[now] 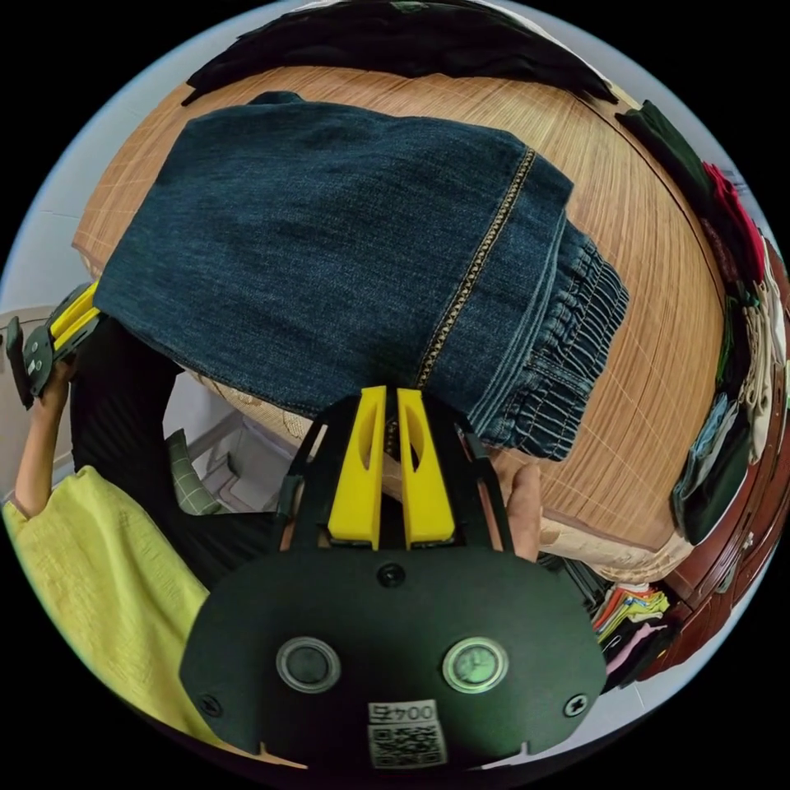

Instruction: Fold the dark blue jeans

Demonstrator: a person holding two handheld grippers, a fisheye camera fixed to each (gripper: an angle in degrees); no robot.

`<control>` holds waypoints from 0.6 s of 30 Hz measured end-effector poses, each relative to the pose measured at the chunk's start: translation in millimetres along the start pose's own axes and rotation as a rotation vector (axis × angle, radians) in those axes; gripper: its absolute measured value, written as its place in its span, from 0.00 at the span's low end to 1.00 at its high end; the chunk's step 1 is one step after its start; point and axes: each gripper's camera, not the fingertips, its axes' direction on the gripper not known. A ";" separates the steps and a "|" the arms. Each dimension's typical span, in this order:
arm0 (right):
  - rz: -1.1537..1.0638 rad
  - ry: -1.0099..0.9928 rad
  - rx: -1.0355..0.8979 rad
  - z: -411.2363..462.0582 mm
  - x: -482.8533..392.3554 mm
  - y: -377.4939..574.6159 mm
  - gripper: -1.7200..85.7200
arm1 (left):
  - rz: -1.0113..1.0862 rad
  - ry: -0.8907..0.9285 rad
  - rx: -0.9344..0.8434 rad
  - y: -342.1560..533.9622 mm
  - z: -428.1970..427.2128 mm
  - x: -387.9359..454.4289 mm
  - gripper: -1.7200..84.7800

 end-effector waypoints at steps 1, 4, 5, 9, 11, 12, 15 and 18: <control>0.009 -0.007 -0.006 -1.6 -0.3 -0.6 0.07 | -0.003 0.007 -0.003 5.3 0.1 -4.4 0.07; -0.002 0.002 -0.017 -5.9 -5.5 -1.8 0.07 | -0.015 0.034 -0.025 15.1 7.7 -13.5 0.06; -0.004 0.005 -0.019 -6.8 -6.7 -1.9 0.07 | -0.022 0.047 -0.030 15.7 9.6 -15.7 0.06; -0.023 0.027 -0.047 -13.6 -16.1 -5.0 0.07 | -0.033 0.085 -0.090 10.8 15.2 -27.1 0.07; -0.027 0.033 -0.061 -16.7 -20.4 -6.7 0.07 | -0.026 0.103 -0.098 11.6 10.7 -31.9 0.09; -0.032 0.039 -0.065 -18.9 -24.0 -7.1 0.07 | -0.024 0.112 -0.108 14.4 6.1 -37.0 0.10; -0.058 0.063 -0.063 -24.7 -34.3 -6.1 0.07 | -0.011 0.110 -0.105 28.9 -14.0 -54.3 0.13; -0.054 0.050 -0.047 -31.7 -39.5 -3.6 0.07 | -0.029 0.100 0.016 28.3 -49.2 -71.6 0.12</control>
